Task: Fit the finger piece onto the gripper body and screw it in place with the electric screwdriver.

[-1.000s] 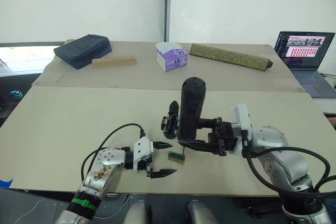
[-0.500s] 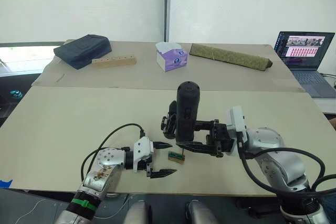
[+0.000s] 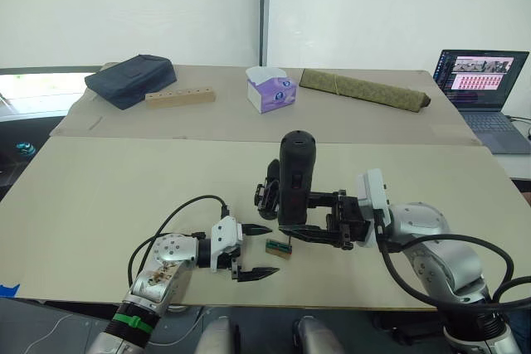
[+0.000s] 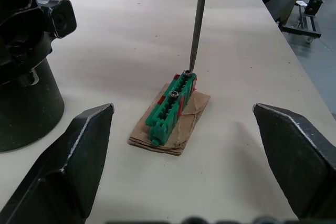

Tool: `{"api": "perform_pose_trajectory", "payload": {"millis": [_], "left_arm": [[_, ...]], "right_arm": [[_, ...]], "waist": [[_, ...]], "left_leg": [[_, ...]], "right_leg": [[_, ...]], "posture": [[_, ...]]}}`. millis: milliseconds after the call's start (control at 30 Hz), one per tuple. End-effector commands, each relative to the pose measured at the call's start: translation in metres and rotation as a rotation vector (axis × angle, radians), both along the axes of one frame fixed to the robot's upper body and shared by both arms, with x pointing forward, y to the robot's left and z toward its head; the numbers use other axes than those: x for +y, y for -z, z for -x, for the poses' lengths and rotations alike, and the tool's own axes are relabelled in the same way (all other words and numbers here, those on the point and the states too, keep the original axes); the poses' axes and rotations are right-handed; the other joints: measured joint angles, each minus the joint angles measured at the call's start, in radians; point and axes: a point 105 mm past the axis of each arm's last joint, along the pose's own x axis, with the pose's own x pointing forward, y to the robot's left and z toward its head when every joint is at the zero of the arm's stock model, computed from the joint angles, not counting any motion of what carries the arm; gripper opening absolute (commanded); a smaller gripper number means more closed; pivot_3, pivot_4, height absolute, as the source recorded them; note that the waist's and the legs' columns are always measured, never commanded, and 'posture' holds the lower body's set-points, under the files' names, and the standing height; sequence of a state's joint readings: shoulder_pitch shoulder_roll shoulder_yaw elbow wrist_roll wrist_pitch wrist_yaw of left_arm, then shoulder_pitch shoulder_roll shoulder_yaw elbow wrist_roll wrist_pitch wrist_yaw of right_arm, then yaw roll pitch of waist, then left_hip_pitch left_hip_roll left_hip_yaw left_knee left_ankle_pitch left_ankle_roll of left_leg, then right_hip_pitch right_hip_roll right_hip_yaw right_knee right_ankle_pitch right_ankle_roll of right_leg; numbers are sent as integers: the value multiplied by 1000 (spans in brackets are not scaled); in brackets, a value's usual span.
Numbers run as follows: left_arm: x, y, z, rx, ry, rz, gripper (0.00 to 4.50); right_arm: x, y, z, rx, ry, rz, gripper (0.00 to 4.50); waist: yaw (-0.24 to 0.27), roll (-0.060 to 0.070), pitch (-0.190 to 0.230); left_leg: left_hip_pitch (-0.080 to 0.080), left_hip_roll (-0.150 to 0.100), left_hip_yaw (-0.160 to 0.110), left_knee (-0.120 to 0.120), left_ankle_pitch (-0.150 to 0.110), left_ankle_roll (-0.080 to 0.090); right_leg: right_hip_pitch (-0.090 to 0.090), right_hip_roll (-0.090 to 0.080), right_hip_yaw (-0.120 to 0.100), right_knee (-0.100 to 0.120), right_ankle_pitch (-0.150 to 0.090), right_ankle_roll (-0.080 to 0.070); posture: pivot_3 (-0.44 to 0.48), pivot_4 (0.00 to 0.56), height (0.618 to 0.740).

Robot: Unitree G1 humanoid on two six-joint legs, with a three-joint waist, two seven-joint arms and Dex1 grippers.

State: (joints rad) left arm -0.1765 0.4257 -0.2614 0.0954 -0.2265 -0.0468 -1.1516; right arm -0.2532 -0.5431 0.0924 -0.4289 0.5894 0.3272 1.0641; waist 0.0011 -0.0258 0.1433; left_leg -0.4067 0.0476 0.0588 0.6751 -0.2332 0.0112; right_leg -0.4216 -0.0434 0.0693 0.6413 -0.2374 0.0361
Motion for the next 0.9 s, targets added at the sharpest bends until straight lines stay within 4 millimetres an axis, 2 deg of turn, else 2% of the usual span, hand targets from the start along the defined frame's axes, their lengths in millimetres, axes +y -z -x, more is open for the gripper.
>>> {"api": "perform_pose_trajectory", "payload": {"millis": [33, 900], "left_arm": [[0, 26, 11, 100, 4, -48, 4500], [2, 26, 12, 102, 3, -52, 4500]], "right_arm": [[-1, -13, 3, -73, -4, -28, 1900], [1, -13, 4, -67, -9, -28, 1900]], "waist": [[0, 0, 0], [0, 0, 0]], "left_leg": [[0, 0, 0, 0, 0, 0], [0, 0, 0, 0, 0, 0]], "right_leg": [[0, 0, 0, 0, 0, 0], [0, 0, 0, 0, 0, 0]], "posture": [[0, 150, 740], [0, 150, 740]]}}
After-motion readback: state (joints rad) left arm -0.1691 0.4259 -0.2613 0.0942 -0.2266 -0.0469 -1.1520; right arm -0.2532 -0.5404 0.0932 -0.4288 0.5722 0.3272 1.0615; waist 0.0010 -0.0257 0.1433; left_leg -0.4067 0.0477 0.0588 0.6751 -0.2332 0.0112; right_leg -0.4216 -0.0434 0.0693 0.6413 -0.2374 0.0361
